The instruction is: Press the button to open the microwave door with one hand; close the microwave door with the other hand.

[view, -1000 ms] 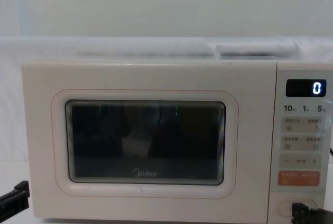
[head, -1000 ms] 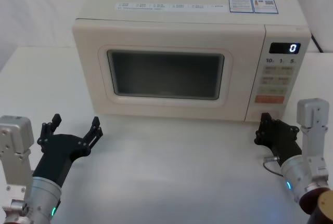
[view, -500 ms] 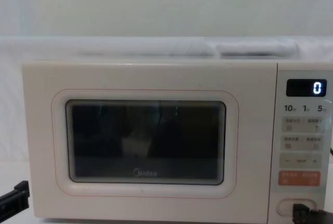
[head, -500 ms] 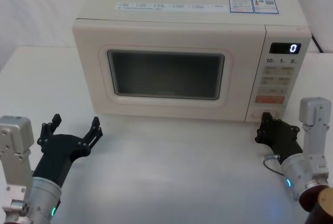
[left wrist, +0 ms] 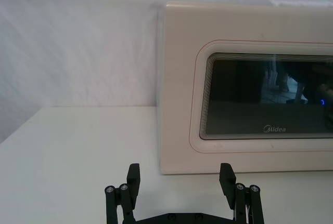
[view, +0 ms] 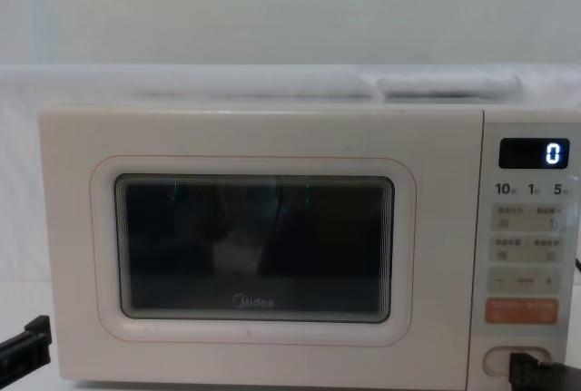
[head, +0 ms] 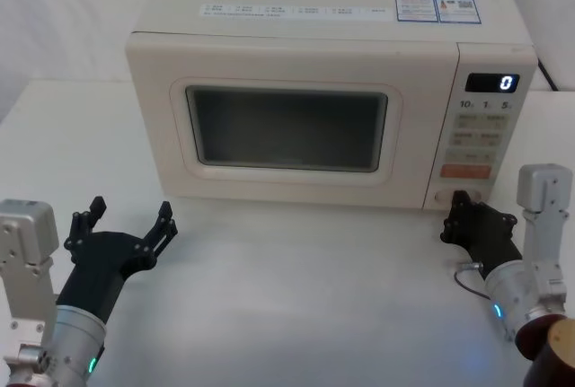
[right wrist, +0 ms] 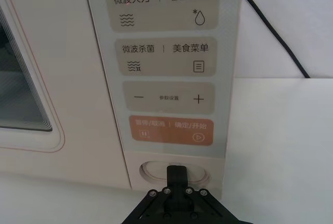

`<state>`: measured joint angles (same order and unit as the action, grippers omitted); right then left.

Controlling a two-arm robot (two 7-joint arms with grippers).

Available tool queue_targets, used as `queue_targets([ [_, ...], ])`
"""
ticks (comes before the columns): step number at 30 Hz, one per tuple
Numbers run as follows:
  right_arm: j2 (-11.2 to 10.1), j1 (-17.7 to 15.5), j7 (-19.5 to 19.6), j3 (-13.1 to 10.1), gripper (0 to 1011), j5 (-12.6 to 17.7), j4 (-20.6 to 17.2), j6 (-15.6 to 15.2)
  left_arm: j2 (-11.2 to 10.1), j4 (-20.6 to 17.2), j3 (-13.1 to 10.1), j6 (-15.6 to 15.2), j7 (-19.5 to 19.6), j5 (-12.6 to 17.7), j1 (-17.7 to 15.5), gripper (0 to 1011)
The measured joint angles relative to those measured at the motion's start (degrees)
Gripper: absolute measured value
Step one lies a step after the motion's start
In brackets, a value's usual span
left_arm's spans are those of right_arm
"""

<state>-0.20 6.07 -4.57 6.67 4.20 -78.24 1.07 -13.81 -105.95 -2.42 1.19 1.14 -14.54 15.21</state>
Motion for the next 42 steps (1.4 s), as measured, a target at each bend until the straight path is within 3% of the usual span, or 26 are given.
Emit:
queue_targets([
  [27,0.73,1.98,0.51,0.35,0,-0.14,2.29,0.93,0.00,0.00,0.00,0.00,0.00,0.00,0.00,1001],
  [42,-0.34,-2.15,-0.04,0.64,0,-0.35,-3.01,0.17,0.00,0.00,0.00,0.00,-0.02,0.00,0.00,1001],
])
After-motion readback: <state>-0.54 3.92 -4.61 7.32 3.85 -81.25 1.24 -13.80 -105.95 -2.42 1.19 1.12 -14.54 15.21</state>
